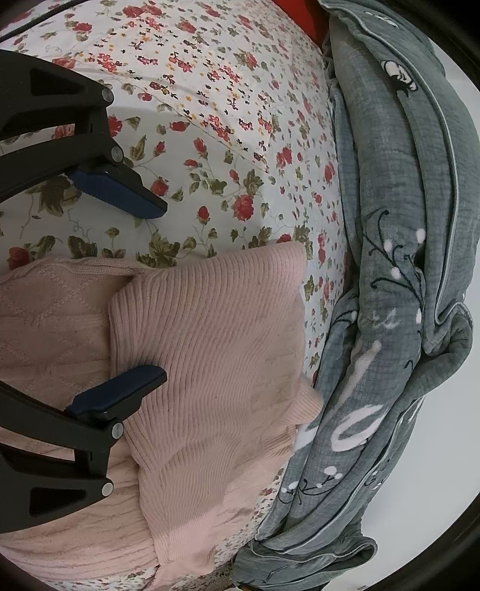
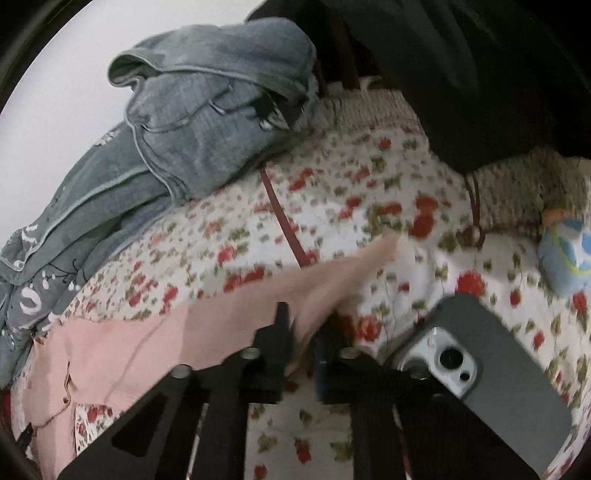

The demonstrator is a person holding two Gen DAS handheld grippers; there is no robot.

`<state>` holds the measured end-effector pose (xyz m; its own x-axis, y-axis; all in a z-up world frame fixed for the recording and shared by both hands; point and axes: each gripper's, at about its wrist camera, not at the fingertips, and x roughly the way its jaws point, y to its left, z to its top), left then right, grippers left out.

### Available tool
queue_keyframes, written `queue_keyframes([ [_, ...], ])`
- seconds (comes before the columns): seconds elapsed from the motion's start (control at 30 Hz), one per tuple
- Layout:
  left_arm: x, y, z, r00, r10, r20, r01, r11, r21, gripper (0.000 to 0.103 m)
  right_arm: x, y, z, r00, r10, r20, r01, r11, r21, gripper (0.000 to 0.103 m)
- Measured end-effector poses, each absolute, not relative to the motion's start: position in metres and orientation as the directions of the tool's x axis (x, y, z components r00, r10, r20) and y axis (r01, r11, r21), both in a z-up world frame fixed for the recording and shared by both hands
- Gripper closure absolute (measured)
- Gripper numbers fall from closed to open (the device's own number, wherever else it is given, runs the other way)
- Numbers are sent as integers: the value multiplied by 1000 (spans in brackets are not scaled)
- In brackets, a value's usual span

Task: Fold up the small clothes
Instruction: 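Grasp the other sweater sleeve cuff with the right tool, then fold the held sleeve across the sweater body with the right tool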

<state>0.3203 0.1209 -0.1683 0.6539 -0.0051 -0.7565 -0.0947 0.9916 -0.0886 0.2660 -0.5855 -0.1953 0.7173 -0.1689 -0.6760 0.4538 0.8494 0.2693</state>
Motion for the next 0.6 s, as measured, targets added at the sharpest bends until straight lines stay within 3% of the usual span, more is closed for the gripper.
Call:
queue_keyframes([
  [0.13, 321, 119, -167, 654, 3, -757, -97, 992, -80, 22, 264, -554, -164, 742, -274, -612, 443, 886, 139, 97],
  [0.33, 319, 126, -163, 657, -14, -754, -112, 987, -117, 22, 264, -483, -98, 821, -300, -485, 380, 922, 72, 97],
  [0.6, 304, 162, -150, 693, -40, -720, -198, 949, -244, 22, 278, -331, -34, 911, -133, -390, 146, 989, 3, 97],
])
